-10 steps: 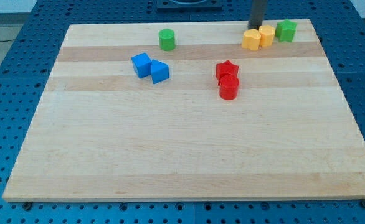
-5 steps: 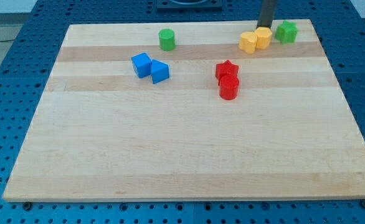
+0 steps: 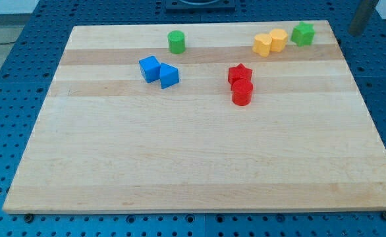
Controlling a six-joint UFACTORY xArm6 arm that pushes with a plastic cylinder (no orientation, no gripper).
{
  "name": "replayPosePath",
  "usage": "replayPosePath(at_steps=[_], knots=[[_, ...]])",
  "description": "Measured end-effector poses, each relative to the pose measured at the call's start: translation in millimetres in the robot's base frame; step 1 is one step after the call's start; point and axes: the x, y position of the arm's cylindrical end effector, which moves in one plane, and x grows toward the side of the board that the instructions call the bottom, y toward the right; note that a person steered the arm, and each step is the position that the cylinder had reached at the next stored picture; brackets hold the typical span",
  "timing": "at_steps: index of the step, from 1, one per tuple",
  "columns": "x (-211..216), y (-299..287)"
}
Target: Push the green star to the right side of the green circle
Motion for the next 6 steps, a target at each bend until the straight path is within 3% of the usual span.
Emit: replayPosePath(at_steps=[3,6], knots=[[-9.0,-90.6],[22.7,-84.7]])
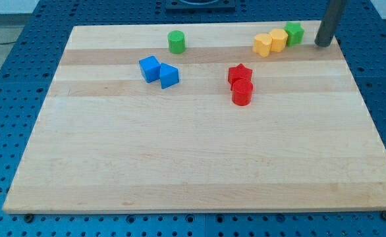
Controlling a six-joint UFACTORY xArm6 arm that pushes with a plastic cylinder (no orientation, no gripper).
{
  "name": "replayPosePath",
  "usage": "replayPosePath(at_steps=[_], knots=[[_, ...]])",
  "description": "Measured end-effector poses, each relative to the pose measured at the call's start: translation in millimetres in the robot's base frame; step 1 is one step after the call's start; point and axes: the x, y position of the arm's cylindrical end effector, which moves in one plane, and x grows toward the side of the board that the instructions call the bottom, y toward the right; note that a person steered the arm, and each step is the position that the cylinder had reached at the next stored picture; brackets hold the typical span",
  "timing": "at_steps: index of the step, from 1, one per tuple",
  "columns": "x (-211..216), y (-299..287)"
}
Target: Push the green star to the right side of the green circle
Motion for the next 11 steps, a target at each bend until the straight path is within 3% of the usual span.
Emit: replayPosePath(at_steps=[6,8,11], knots=[[-76.3,-71.1],[-71.9,-113.4],[-28.6,-139.1]])
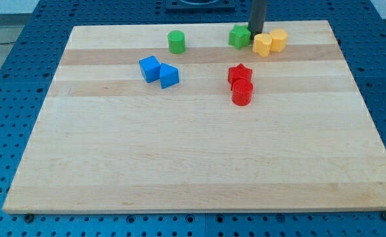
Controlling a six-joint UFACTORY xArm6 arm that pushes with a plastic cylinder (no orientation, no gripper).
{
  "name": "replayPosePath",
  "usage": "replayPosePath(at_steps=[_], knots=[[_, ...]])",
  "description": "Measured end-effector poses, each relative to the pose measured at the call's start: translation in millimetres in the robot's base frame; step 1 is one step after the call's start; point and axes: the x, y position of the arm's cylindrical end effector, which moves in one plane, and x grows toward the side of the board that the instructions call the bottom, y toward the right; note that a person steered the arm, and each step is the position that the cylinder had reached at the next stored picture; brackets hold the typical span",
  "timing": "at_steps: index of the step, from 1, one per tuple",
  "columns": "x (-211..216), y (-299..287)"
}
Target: Push the green star to the right side of the green circle
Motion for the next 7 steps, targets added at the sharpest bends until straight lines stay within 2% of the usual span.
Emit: replayPosePath(at_steps=[3,5,7], knots=[[0.9,-91.7],[28.3,-71.6],[42.9,-103.6]])
